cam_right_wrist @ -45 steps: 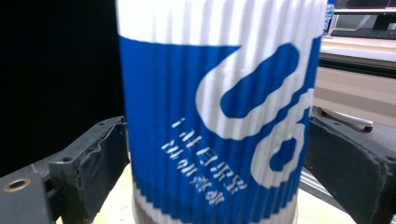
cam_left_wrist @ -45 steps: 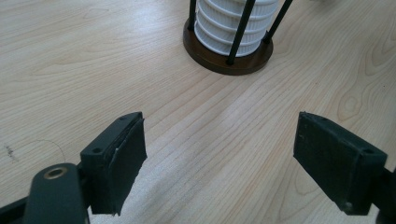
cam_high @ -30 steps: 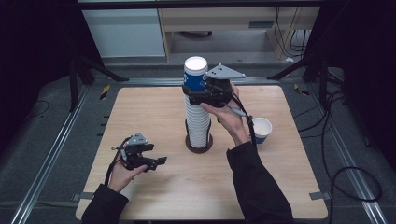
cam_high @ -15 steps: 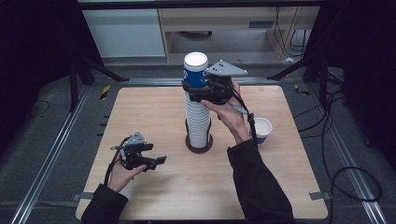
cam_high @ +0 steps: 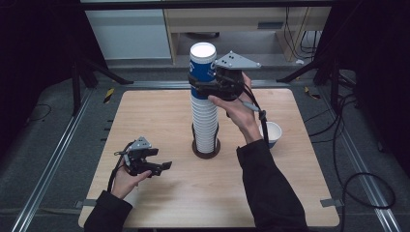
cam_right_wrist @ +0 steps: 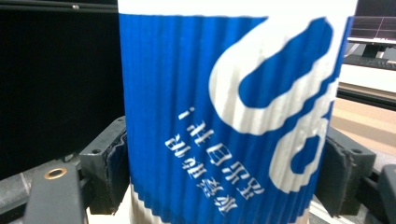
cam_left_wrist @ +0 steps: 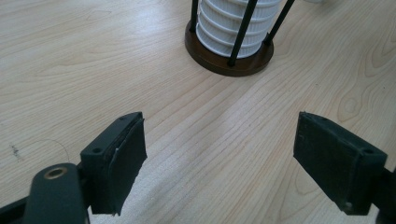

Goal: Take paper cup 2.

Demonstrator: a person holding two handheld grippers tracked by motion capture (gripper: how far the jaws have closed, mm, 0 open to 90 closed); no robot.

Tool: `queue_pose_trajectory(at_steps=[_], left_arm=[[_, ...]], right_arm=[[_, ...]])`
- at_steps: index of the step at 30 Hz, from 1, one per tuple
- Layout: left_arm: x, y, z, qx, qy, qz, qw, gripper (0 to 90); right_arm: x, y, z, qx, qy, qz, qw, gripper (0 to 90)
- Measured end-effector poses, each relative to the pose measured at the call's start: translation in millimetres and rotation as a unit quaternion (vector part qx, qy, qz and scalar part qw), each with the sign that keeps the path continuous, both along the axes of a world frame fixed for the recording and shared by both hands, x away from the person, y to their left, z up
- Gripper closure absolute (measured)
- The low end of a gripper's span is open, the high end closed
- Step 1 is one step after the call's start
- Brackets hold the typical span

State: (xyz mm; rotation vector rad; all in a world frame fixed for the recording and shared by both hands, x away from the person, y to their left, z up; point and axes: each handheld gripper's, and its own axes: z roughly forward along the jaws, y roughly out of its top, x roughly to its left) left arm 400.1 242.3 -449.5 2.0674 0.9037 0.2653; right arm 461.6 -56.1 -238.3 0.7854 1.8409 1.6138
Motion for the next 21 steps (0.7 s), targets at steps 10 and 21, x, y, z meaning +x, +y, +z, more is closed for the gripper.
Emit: queue_pose_trajectory(at_steps=[10, 21], left_arm=[[-0.4, 0.2, 0.8, -0.001, -0.002, 0.000, 1.0000, 16.4], [-0.8, 1.7, 1.8, -0.004, -0.003, 0.003, 1.0000, 16.6]], right_arm=[[-6.0, -4.8, 16.2, 0.008, -0.017, -0.005, 0.9998, 19.3], [-18.3, -21.0, 31.5, 0.015, -0.041, -0.015, 0.9989, 19.2]])
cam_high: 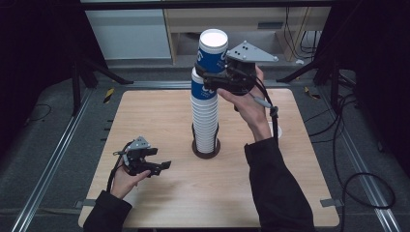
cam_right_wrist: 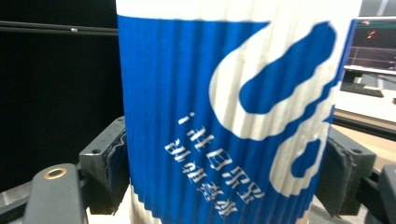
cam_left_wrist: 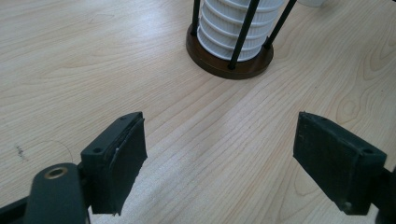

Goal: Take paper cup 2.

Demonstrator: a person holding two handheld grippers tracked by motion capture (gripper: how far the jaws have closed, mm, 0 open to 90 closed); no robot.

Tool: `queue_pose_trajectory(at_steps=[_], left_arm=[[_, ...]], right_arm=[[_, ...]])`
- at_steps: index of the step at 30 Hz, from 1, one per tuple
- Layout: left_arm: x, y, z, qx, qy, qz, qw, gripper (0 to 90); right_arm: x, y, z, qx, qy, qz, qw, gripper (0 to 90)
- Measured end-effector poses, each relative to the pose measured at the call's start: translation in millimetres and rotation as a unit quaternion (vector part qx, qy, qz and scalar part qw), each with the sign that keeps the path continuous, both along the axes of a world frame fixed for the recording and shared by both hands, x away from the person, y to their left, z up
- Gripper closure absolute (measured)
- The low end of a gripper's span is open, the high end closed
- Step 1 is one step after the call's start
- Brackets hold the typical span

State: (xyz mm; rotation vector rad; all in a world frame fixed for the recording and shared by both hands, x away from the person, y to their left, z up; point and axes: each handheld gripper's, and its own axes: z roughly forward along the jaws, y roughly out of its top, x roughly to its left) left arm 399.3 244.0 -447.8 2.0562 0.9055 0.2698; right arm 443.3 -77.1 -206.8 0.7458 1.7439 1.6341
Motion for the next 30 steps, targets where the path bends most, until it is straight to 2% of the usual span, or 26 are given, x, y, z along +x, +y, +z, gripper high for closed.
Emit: queue_pose_trajectory(at_steps=[5, 11, 15, 18, 30], left_arm=[[-0.7, -0.5, 0.4, 0.001, -0.002, -0.001, 1.0000, 16.6], [-1.1, 0.5, 1.5, 0.001, -0.003, 0.000, 1.0000, 16.7], [-1.7, -0.2, 2.7, 0.002, -0.005, -0.001, 1.0000, 16.8], [-2.6, -1.3, 3.4, 0.003, -0.007, -0.003, 1.0000, 16.8], [-3.8, -4.0, 4.4, 0.005, -0.008, -0.007, 0.9999, 16.9]], right_arm=[[-7.7, -17.1, 0.8, -0.002, -0.004, -0.012, 0.9999, 19.3], [-19.7, -40.8, -10.3, -0.011, -0.001, -0.023, 0.9997, 19.3], [-26.5, -57.0, -23.1, -0.011, 0.003, -0.025, 0.9996, 19.3], [-30.1, -67.0, -36.7, -0.017, 0.015, -0.029, 0.9993, 19.3], [-39.6, -83.8, -80.3, -0.043, 0.048, -0.020, 0.9978, 19.4]])
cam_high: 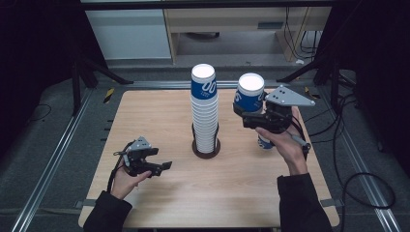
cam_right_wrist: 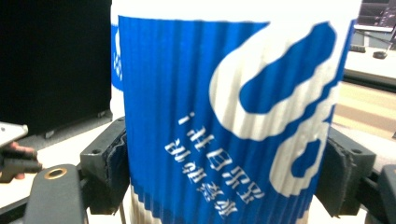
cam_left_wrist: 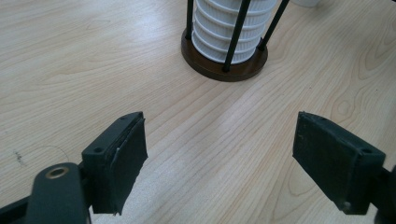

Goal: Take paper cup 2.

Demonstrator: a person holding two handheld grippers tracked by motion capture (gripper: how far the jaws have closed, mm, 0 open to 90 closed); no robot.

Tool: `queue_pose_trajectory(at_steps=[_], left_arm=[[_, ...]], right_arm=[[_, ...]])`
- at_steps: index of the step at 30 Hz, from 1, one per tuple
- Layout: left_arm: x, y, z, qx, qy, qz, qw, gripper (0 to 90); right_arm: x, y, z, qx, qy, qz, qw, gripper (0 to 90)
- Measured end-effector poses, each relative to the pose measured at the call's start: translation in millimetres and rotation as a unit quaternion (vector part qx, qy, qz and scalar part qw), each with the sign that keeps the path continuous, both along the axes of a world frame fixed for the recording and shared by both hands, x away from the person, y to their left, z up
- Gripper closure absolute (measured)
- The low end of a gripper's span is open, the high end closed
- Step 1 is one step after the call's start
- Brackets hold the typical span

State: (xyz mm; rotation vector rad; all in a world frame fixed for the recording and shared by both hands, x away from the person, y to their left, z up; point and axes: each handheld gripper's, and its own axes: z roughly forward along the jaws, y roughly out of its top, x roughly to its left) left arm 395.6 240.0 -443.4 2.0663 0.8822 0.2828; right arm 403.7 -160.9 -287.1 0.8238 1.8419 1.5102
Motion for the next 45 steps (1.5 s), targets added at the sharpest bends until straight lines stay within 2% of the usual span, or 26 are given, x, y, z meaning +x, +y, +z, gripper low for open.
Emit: queue_pose_trajectory(at_steps=[14, 19, 30, 35, 38, 40, 45], left_arm=[[-2.0, -2.7, 2.0, -0.001, 0.001, -0.008, 1.0000, 17.2], [-2.5, -3.0, 2.4, -0.002, 0.001, -0.012, 0.9999, 17.3], [-5.2, -1.5, 3.7, -0.002, 0.000, -0.019, 0.9998, 17.3], [-6.5, -1.3, 6.4, -0.003, -0.001, -0.023, 0.9997, 17.8], [-7.5, -2.6, 7.8, -0.003, -0.003, -0.028, 0.9996, 17.9], [-8.3, -3.7, 8.6, -0.003, -0.003, -0.033, 0.9995, 17.9], [-10.0, -4.7, 10.8, -0.002, -0.003, -0.042, 0.9991, 17.9]], right_arm=[[-4.1, -7.5, -34.3, -0.014, 0.029, 0.023, 0.9992, 19.5], [-5.9, -6.4, -48.0, -0.025, 0.039, 0.041, 0.9981, 19.5], [-11.1, -1.8, -70.1, -0.052, 0.060, 0.087, 0.9931, 19.6], [-14.0, 2.9, -78.3, -0.061, 0.067, 0.117, 0.9890, 19.6], [-16.3, 8.7, -81.9, -0.082, 0.068, 0.141, 0.9843, 19.6], [-17.6, 12.4, -84.7, -0.082, 0.069, 0.155, 0.9821, 19.6], [-18.1, 21.0, -97.3, -0.107, 0.078, 0.184, 0.9739, 19.6]])
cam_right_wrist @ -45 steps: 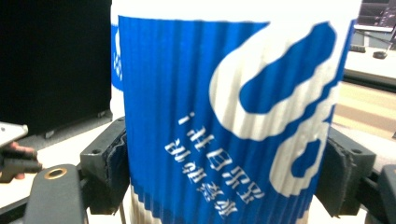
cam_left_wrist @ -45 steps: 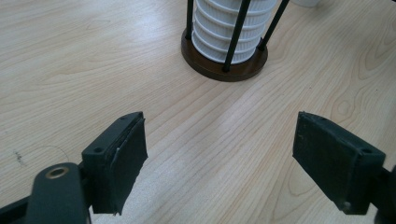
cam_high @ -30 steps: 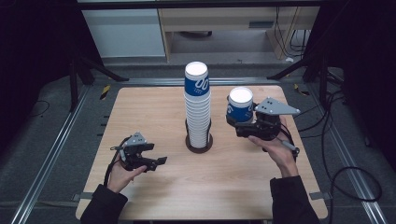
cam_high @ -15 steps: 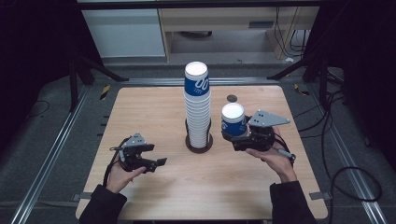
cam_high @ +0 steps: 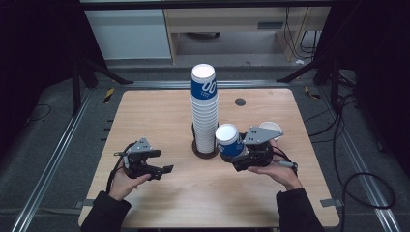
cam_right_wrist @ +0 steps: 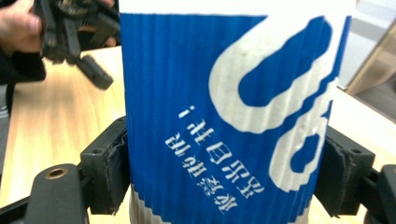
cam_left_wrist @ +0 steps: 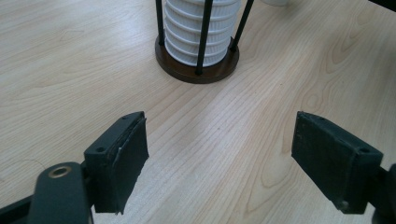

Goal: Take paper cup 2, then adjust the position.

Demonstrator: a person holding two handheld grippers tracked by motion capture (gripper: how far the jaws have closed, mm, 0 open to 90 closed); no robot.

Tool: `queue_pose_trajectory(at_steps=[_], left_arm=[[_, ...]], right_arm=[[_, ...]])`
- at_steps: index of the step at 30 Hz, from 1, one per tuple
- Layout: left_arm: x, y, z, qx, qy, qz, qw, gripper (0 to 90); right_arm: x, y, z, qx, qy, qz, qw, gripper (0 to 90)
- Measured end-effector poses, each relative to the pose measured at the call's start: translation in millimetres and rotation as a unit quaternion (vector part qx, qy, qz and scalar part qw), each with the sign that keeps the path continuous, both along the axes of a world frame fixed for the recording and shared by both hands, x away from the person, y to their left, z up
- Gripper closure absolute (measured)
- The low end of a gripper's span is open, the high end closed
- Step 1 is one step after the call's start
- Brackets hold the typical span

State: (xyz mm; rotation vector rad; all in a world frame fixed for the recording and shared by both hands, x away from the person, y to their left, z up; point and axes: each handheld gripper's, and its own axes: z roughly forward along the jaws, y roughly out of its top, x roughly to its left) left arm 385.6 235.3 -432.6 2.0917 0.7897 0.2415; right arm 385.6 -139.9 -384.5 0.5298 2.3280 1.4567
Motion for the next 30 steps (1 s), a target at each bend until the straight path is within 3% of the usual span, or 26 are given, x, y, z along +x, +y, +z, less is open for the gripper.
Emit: queue_pose_trajectory(at_steps=[8, 16, 24, 30], left_arm=[[-2.0, -2.8, 1.5, 0.002, 0.003, -0.012, 0.9999, 17.9], [-6.0, -7.4, 4.1, 0.003, 0.007, -0.048, 0.9988, 18.0], [-10.6, -11.7, 7.5, 0.006, 0.005, -0.070, 0.9975, 18.0], [-14.8, -19.0, 9.1, 0.020, 0.005, -0.091, 0.9957, 17.9]], right_arm=[[-0.8, 11.6, -12.2, -0.026, 0.008, 0.033, 0.9991, 19.6], [-1.1, 25.2, -24.7, -0.057, 0.019, 0.064, 0.9962, 19.6], [-1.9, 36.8, -34.3, -0.082, 0.022, 0.092, 0.9921, 19.6], [-3.5, 47.0, -42.0, -0.106, 0.026, 0.109, 0.9880, 19.6]])
